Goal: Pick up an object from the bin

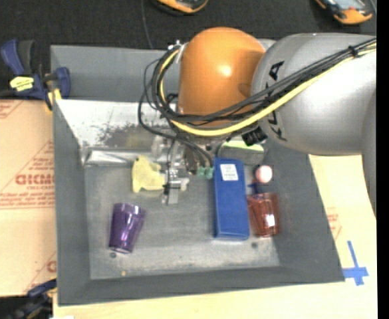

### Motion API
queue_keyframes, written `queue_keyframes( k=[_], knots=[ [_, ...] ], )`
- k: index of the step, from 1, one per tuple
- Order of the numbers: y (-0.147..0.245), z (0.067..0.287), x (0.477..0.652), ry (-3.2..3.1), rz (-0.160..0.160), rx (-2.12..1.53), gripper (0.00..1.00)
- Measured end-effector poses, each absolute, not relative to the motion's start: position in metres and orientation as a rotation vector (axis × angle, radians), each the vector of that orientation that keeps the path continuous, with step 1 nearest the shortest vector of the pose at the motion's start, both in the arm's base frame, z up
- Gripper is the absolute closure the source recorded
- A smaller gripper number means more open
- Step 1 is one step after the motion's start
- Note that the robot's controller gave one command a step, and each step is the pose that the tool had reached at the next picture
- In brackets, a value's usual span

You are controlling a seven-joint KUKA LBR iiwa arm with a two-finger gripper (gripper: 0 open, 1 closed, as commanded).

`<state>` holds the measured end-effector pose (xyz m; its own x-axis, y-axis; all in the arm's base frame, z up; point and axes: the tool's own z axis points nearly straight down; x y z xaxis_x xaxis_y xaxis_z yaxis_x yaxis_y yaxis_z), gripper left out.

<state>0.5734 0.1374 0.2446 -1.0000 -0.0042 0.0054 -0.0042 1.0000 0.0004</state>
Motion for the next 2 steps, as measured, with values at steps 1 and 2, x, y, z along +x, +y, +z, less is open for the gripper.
queue_keyframes(
  k=[1,2],
  knots=[
    [0.137,0.249,0.575,-3.144,-0.002,0.002,0.0],
    [0.126,0.233,0.59,-3.156,-0.01,0.017,0.0]
  ],
)
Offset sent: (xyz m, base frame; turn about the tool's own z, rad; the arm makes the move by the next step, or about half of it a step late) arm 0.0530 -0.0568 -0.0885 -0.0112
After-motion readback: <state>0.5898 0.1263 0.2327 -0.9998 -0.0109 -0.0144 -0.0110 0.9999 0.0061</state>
